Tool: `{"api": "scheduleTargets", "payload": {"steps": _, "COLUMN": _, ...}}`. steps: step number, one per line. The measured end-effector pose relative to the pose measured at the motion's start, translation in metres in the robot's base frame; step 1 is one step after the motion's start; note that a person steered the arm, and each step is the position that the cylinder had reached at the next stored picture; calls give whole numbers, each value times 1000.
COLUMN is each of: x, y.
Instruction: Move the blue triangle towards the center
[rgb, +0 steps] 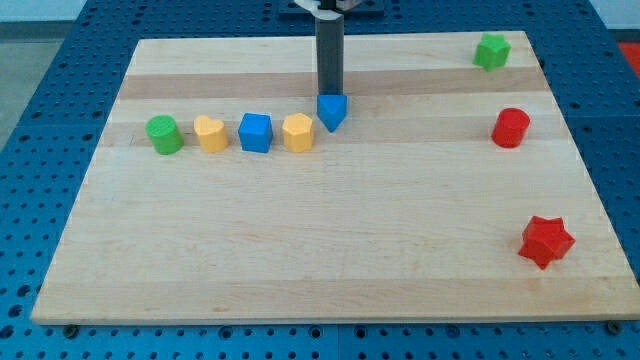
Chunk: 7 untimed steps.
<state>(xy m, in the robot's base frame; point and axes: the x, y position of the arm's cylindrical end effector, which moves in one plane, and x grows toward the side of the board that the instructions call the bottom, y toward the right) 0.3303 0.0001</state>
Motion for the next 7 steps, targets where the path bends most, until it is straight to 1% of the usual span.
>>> {"api": "scheduleTargets", "payload": {"steps": 2, "x": 15, "y": 14}}
{"api": "scheduleTargets", "payload": {"steps": 5, "x": 34, "y": 14}}
{"api": "scheduleTargets", "payload": {"steps": 6, "x": 35, "y": 14}}
{"api": "scheduleTargets", "payload": {"steps": 7, "x": 19, "y": 24}}
